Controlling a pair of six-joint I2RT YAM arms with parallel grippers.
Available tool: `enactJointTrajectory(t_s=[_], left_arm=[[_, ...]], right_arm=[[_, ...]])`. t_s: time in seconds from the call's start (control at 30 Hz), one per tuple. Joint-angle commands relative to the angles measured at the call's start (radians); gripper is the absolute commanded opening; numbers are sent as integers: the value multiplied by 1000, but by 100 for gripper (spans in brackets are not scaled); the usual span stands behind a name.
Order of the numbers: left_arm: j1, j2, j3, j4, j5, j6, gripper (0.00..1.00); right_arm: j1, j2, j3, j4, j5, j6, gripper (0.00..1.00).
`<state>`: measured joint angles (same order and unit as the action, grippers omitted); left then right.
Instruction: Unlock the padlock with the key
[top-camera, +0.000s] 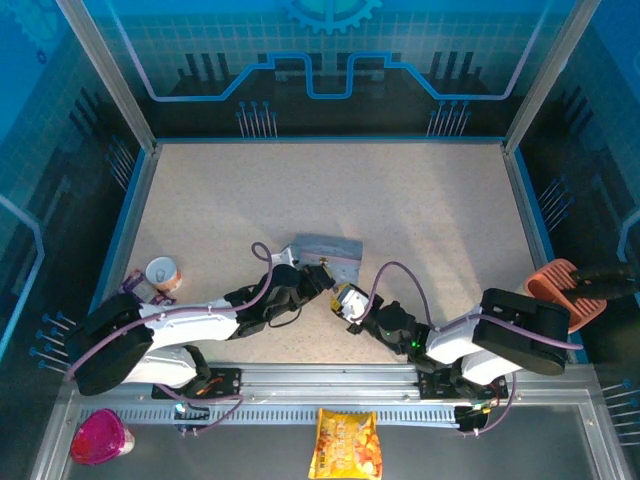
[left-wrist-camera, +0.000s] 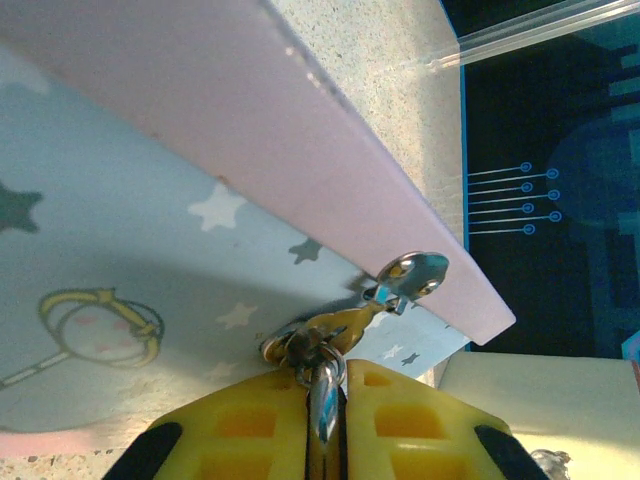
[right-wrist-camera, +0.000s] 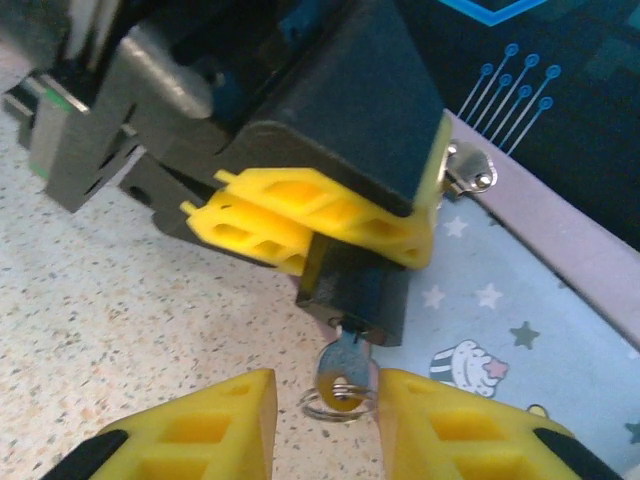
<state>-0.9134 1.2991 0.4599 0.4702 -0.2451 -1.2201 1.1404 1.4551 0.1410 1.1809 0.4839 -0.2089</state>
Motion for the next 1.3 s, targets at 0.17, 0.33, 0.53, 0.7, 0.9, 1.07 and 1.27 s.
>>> enactJointTrajectory(t_s=[0.17, 0.33, 0.53, 0.7, 0.9, 1.07, 1.27], left_arm=[[7, -28, -3, 27, 12, 14, 0], [5, -26, 3, 19, 16, 14, 0], [6, -20, 3, 13, 18, 7, 0], [6, -8, 6, -5, 13, 7, 0], [7, 24, 29, -19, 4, 27, 0], [8, 44, 41, -21, 0, 36, 0], [11, 81, 63, -28, 13, 48, 3]], right_arm=[[27, 76, 27, 149, 75, -12, 26], [36, 125, 25, 220, 120, -9, 22], [47, 152, 37, 238, 192, 17, 15], [44, 123, 29, 205, 185, 109, 8], [-6, -72, 145, -345, 3, 404, 0], [-34, -130, 89, -317, -47, 562, 0], [-57, -114, 98, -353, -100, 700, 0]])
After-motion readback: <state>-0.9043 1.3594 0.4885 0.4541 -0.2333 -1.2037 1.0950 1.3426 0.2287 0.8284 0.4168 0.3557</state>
